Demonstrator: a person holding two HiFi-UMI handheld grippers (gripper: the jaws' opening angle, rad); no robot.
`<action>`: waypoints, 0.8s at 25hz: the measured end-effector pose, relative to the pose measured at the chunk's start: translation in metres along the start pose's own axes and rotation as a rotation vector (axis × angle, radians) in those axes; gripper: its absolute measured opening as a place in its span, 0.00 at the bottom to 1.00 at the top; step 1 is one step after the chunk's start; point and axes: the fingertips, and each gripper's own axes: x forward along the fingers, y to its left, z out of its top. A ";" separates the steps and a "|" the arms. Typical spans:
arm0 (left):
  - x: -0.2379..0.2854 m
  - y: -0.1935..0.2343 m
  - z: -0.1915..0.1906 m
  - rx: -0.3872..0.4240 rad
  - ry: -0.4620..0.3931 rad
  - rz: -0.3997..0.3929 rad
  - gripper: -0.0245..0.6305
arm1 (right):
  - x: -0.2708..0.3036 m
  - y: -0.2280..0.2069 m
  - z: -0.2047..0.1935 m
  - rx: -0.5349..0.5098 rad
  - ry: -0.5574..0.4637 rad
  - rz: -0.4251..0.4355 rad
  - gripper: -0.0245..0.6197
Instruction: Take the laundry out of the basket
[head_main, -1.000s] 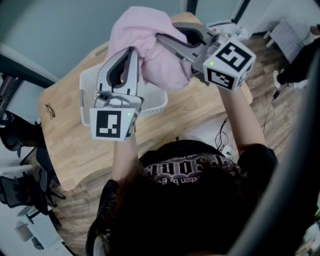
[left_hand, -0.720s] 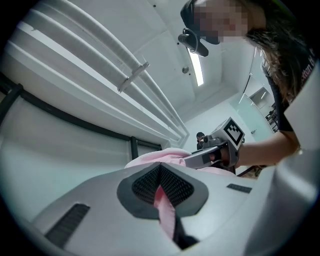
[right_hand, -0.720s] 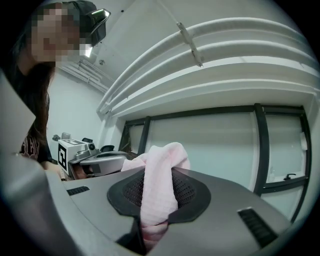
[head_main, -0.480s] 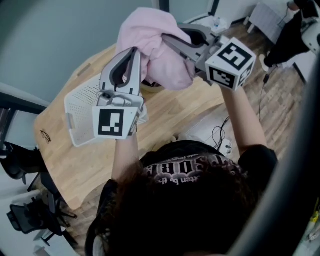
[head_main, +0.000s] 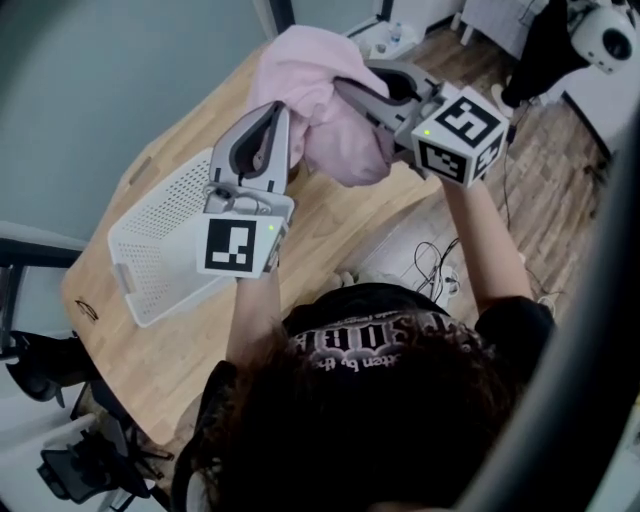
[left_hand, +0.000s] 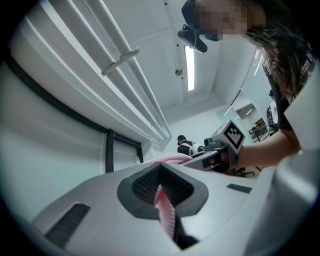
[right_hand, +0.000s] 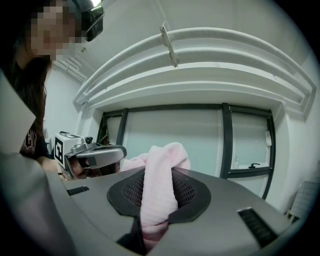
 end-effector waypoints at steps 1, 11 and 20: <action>0.003 -0.003 -0.003 -0.006 0.001 -0.007 0.03 | -0.004 -0.003 -0.003 0.004 0.004 -0.012 0.18; 0.029 -0.027 -0.031 -0.048 0.025 -0.088 0.03 | -0.039 -0.030 -0.036 0.032 0.039 -0.150 0.18; 0.047 -0.061 -0.051 -0.076 0.055 -0.163 0.03 | -0.079 -0.047 -0.067 0.061 0.074 -0.269 0.18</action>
